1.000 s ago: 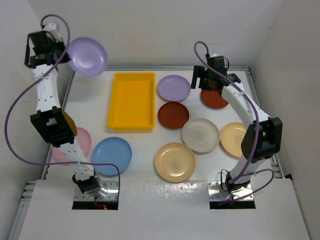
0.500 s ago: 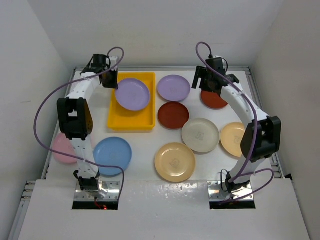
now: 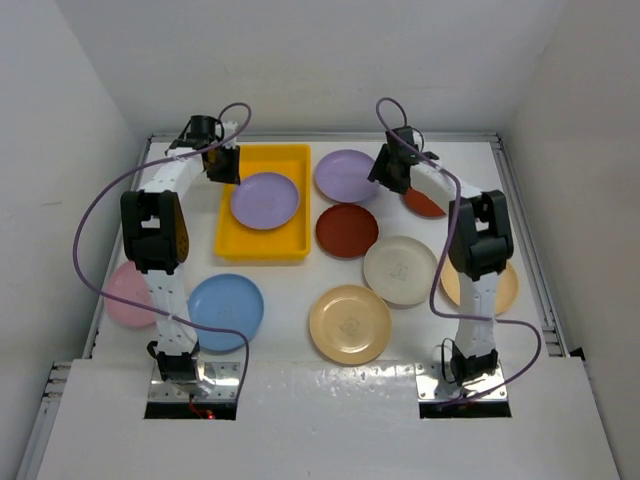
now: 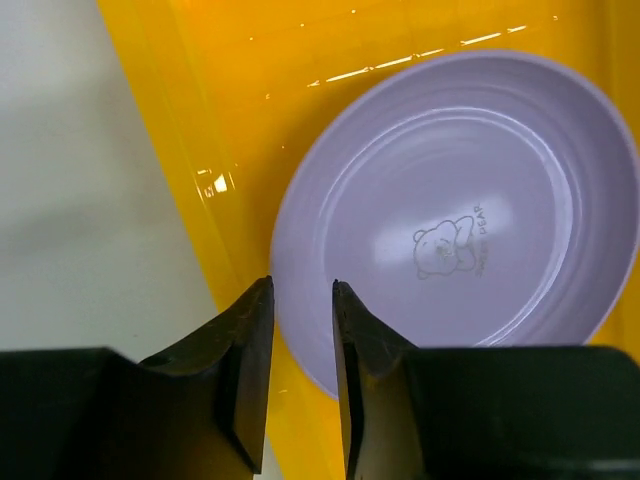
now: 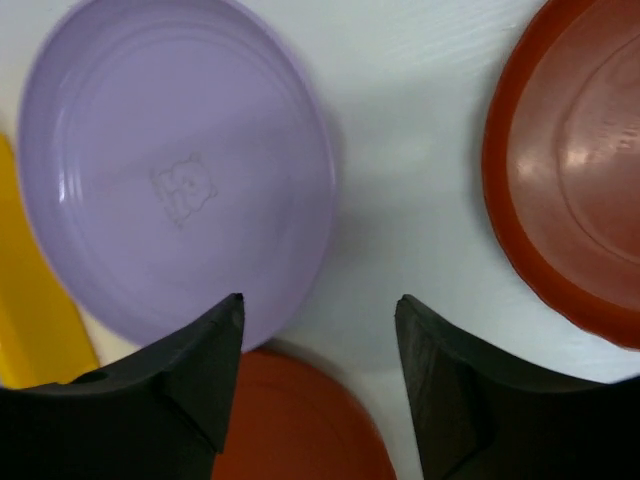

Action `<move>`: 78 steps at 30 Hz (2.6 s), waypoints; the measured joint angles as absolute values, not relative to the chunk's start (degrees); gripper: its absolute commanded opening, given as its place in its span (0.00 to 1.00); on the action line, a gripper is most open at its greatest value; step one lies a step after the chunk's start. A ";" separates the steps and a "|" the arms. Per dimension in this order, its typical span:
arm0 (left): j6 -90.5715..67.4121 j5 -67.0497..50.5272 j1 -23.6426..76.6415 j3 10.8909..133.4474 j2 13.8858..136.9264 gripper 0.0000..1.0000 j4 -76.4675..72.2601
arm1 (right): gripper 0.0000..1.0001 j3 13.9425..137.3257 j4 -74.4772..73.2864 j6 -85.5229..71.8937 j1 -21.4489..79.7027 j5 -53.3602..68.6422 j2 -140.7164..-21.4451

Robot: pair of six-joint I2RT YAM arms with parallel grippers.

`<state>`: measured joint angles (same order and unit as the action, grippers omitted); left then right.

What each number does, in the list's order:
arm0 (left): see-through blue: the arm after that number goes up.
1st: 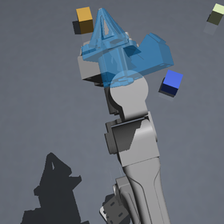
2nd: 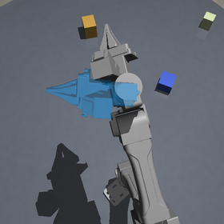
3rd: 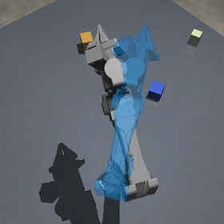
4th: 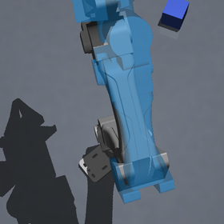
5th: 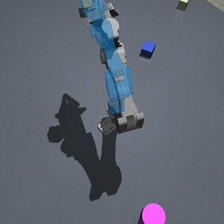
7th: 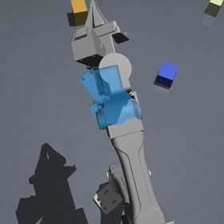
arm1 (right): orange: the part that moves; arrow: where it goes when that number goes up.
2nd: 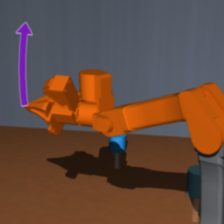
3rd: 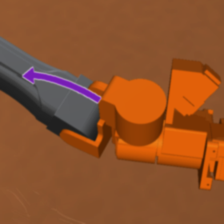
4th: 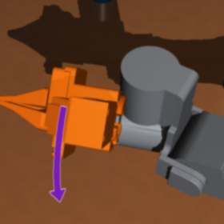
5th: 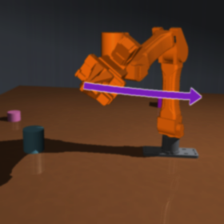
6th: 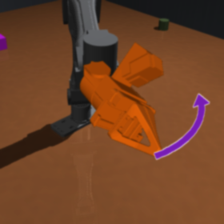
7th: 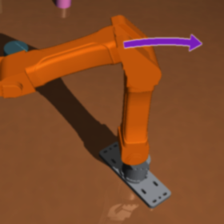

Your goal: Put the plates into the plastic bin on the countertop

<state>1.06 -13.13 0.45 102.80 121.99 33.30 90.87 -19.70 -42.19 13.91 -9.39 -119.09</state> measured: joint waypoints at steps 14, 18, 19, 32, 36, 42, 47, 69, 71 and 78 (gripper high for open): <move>0.93 -15.40 -0.62 107.09 118.67 0.57 33.04 | 0.17 102.04 -19.11 -49.80 13.89 -11.94 -134.72; 0.80 -16.73 -5.04 107.07 113.99 0.59 32.91 | 0.00 102.28 -18.87 -51.05 13.58 -12.27 -134.85; 0.78 -16.64 -6.98 106.94 112.77 0.59 32.71 | 0.00 102.28 -18.50 -51.44 13.52 -12.67 -134.76; 2.28 -9.50 -33.28 88.07 104.88 0.59 31.11 | 0.00 101.14 -10.15 -44.38 14.57 -19.99 -121.30; 2.28 -9.43 -36.75 85.30 104.88 0.59 31.33 | 0.00 102.37 -5.32 -39.92 19.07 -18.50 -116.36; 2.31 -9.91 -38.00 85.23 104.86 0.59 30.65 | 0.00 116.60 -6.98 -33.19 28.38 -11.44 -125.45; 2.35 -11.09 -38.50 85.23 104.86 0.59 30.52 | 0.00 122.08 -10.46 -31.66 32.99 -7.18 -136.00; 3.14 -12.95 -40.58 85.12 105.12 0.59 30.46 | 0.41 122.65 -14.11 -31.14 33.65 -3.97 -144.42; 4.08 -13.06 -40.71 84.99 105.12 0.59 30.63 | 0.41 122.58 -13.19 -30.76 33.80 -3.95 -144.42; 12.60 -14.20 -40.75 83.94 105.12 0.61 35.24 | 0.45 122.58 -12.12 -28.62 34.41 -3.92 -144.40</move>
<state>12.60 -14.20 -40.75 83.94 105.12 35.24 122.58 -12.12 -28.62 34.41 -3.92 -144.40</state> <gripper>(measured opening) 0.604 0.413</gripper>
